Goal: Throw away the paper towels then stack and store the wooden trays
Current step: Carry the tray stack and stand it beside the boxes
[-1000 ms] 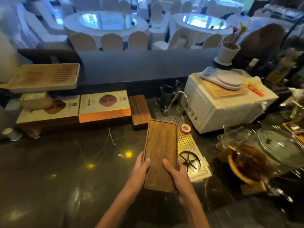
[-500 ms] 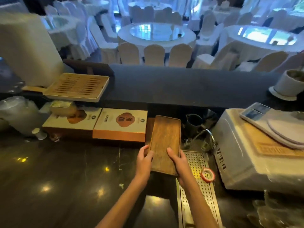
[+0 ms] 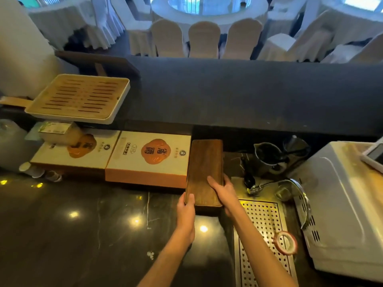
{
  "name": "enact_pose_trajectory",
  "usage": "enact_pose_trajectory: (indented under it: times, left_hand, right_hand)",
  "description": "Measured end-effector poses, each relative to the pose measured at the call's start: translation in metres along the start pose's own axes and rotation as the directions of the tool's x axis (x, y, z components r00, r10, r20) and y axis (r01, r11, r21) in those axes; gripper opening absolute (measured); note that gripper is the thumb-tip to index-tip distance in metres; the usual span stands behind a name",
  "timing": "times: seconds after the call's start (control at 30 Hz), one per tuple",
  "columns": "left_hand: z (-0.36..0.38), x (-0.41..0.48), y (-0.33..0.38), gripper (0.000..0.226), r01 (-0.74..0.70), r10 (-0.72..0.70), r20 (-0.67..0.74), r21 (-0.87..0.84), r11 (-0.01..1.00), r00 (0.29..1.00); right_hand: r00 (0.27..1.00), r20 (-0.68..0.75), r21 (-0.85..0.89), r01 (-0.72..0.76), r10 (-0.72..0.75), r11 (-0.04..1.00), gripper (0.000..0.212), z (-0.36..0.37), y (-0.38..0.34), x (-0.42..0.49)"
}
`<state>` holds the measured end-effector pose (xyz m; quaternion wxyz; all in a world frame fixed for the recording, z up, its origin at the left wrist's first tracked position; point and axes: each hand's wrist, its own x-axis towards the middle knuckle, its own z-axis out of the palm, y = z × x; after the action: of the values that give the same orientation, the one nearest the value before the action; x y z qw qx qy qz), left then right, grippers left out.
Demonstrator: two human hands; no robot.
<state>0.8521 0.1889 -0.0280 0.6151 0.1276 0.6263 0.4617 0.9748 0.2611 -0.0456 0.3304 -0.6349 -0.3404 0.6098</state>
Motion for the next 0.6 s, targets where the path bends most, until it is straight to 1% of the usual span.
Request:
enact_pose_trajectory:
  times: [0.07, 0.1, 0.13, 0.2, 0.23, 0.27, 0.33, 0.37, 0.43, 0.5, 0.57, 0.6]
  left_hand:
    - [0.0, 0.003, -0.006, 0.036, -0.017, 0.017, -0.032, 0.014, 1.0, 0.999]
    - [0.0, 0.004, -0.009, 0.035, -0.023, 0.024, -0.047, 0.009, 1.0, 0.999]
    - [0.0, 0.004, -0.011, 0.034, -0.03, 0.031, -0.057, 0.004, 1.0, 0.998]
    - [0.001, 0.005, -0.015, 0.033, -0.048, 0.049, -0.091, 0.012, 0.999, 0.995]
    - [0.002, 0.005, -0.016, 0.033, -0.054, 0.056, -0.112, 0.02, 0.998, 0.992]
    - [0.002, 0.004, -0.016, 0.034, -0.054, 0.057, -0.128, 0.026, 0.998, 0.99]
    - [0.003, 0.003, -0.015, 0.036, -0.032, 0.036, -0.142, 0.028, 0.999, 0.989]
    - [0.004, 0.002, -0.014, 0.037, -0.021, 0.023, -0.139, 0.022, 1.0, 0.99]
    - [0.005, 0.002, -0.011, 0.037, -0.001, 0.002, -0.133, 0.01, 1.0, 0.991]
    - [0.007, 0.002, -0.007, 0.036, 0.025, -0.027, -0.139, -0.012, 1.0, 0.99]
    - [0.009, 0.005, -0.005, 0.035, 0.064, -0.073, -0.143, -0.067, 0.996, 0.987]
    - [0.011, 0.005, -0.005, 0.038, 0.101, -0.116, -0.14, -0.112, 0.989, 0.983]
  right_hand:
    - [1.0, 0.014, -0.107, 0.009, -0.008, 0.994, 0.079, 0.004, -0.001, 0.006]
    - [1.0, -0.002, -0.172, 0.022, -0.023, 0.985, 0.079, 0.006, 0.001, 0.008]
    - [0.998, -0.044, -0.277, 0.032, -0.046, 0.96, 0.079, 0.007, 0.003, 0.01]
    - [0.981, -0.161, -0.544, 0.004, -0.109, 0.839, 0.077, 0.008, 0.009, 0.013]
    - [0.975, -0.187, -0.58, -0.011, -0.12, 0.815, 0.075, 0.008, 0.01, 0.012]
    - [0.98, -0.165, -0.529, 0.004, -0.108, 0.849, 0.072, 0.008, 0.011, 0.01]
    - [0.993, -0.051, -0.257, 0.093, -0.109, 0.962, 0.057, 0.011, 0.012, 0.004]
    - [0.992, -0.022, -0.163, 0.117, -0.123, 0.98, 0.054, 0.012, 0.011, 0.001]
    - [0.994, 0.008, -0.093, 0.113, -0.113, 0.989, 0.053, 0.011, 0.008, 0.001]
    - [0.997, 0.053, -0.05, 0.064, -0.061, 0.997, 0.056, 0.008, 0.004, 0.006]
    - [0.993, 0.118, -0.023, 0.027, -0.024, 0.999, 0.061, 0.002, -0.001, 0.011]
    - [0.989, 0.148, -0.013, 0.016, -0.014, 1.0, 0.062, -0.002, -0.003, 0.016]
